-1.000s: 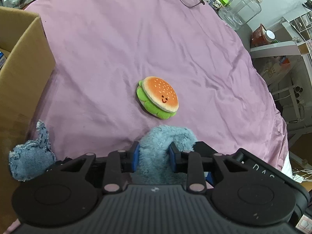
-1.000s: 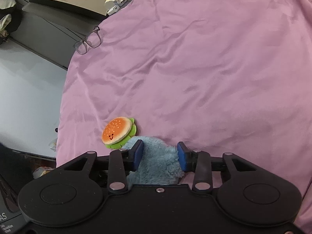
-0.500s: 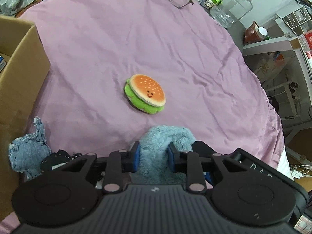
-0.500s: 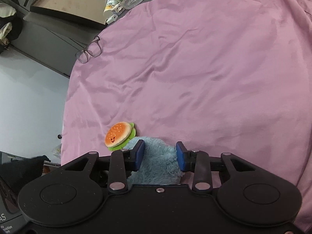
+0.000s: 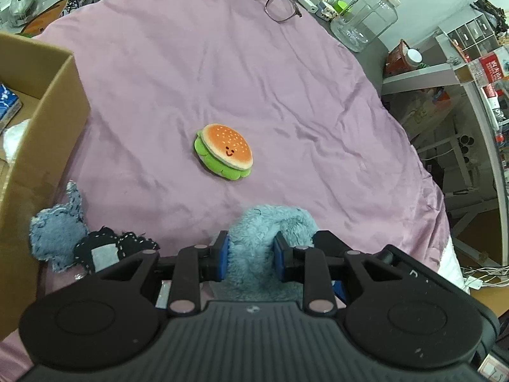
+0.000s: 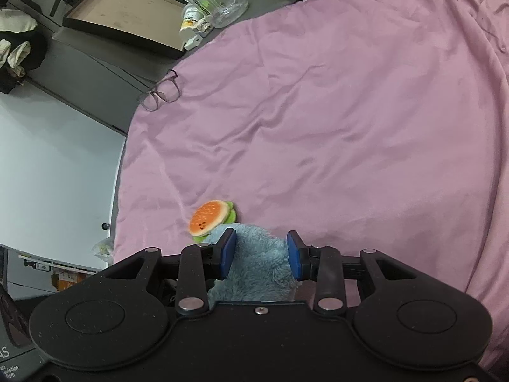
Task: Organize soft objects
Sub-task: 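Lift the grey plush ball with the right gripper and carry it over the box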
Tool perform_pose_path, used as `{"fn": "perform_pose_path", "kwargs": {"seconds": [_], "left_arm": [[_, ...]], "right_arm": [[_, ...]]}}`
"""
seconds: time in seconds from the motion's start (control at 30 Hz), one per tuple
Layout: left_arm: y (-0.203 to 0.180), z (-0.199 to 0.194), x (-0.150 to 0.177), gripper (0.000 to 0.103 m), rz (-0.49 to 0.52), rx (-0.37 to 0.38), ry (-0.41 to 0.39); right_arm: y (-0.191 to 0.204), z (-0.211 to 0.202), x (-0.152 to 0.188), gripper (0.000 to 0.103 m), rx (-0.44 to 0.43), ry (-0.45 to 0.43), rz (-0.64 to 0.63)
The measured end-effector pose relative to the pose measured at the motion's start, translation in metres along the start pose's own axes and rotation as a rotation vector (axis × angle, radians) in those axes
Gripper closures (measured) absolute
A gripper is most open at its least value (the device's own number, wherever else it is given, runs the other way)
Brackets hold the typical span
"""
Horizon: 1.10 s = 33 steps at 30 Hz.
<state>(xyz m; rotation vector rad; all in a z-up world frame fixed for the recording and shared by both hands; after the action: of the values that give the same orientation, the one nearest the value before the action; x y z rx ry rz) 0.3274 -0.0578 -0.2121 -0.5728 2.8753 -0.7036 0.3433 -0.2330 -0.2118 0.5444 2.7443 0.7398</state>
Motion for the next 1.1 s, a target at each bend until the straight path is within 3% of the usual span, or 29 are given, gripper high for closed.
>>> {"fn": "perform_pose_path", "kwargs": {"seconds": [0.57,1.1], "left_arm": [[0.004,-0.073,0.013,0.076,0.033,0.043,-0.064],[0.066,-0.125,0.023,0.076,-0.005,0.049,-0.113]], "right_arm": [[0.041,-0.049,0.032,0.068,-0.046,-0.053,-0.025],[0.101,-0.043,0.085,0.068,-0.062,-0.028,-0.082]]}}
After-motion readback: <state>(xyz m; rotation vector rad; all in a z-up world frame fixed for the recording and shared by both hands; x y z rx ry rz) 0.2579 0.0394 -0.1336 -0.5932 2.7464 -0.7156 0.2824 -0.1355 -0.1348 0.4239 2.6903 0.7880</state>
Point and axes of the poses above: each gripper's, at about its wrist camera, not at the fingertips, and z roughly the way its jaws point, y to its left, x to its underside, the point moved 4 cm from there along z, roughly the way its jaws point, and after that the axes turned 13 degrees about y, right-handed, at the moved point
